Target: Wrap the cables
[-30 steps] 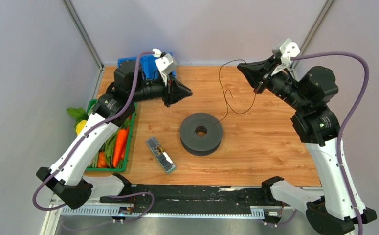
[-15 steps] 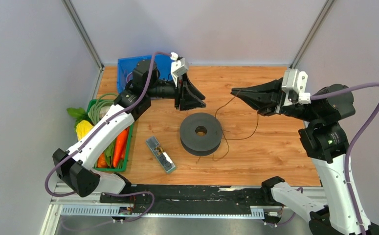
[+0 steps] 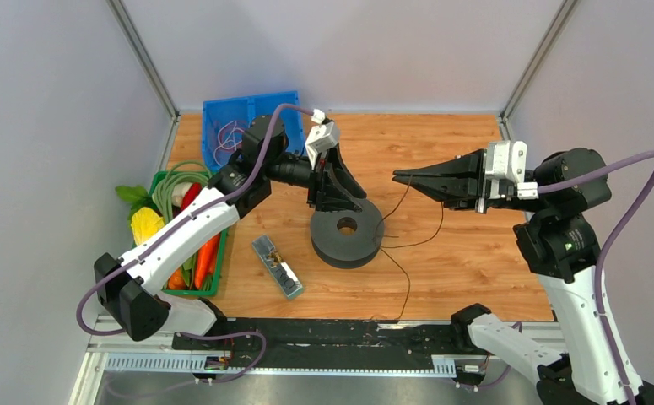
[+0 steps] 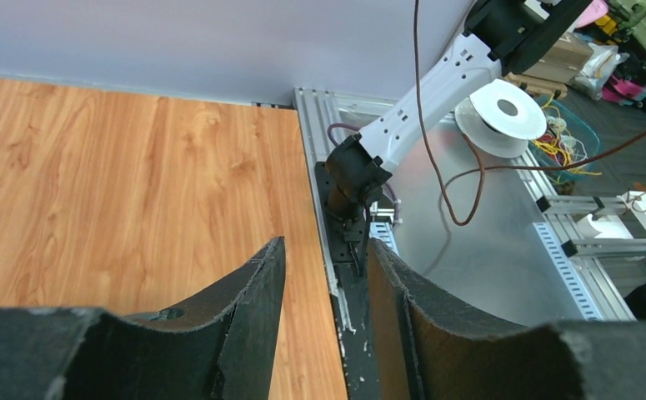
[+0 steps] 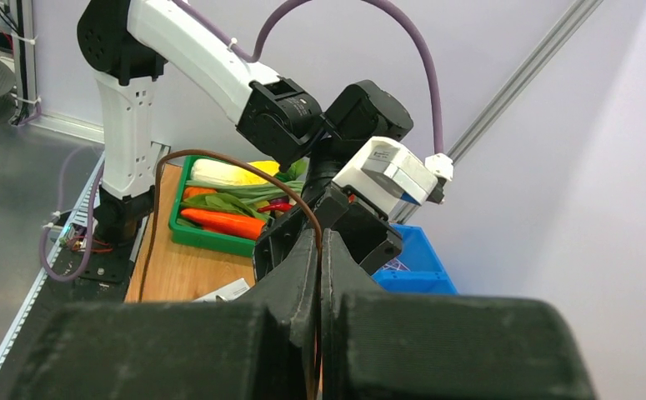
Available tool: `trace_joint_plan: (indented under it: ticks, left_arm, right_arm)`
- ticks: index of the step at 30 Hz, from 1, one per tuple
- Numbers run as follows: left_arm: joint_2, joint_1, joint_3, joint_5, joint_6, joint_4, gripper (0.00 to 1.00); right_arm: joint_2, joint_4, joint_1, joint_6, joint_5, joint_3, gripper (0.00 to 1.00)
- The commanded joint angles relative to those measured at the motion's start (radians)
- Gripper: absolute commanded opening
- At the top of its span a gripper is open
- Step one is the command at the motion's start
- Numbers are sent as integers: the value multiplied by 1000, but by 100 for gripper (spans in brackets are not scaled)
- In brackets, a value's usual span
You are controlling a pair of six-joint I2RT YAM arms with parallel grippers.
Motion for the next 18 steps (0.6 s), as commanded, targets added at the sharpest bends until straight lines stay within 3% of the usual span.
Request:
trace_joint_plan:
  ticks: [1,10,18]
  left_arm:
    - [-33,-26,-6,-7,-10,56,49]
    - [-53,-60,-64,-28,31,39,49]
    - [-79,-62,-103,-4,-1,129,49]
  right_arm:
    - [-4,25,13,-40,4,-5,0]
    - [2,22,32,-52,53,-5,0]
    - [-1,7,41,-65,70,-8,0]
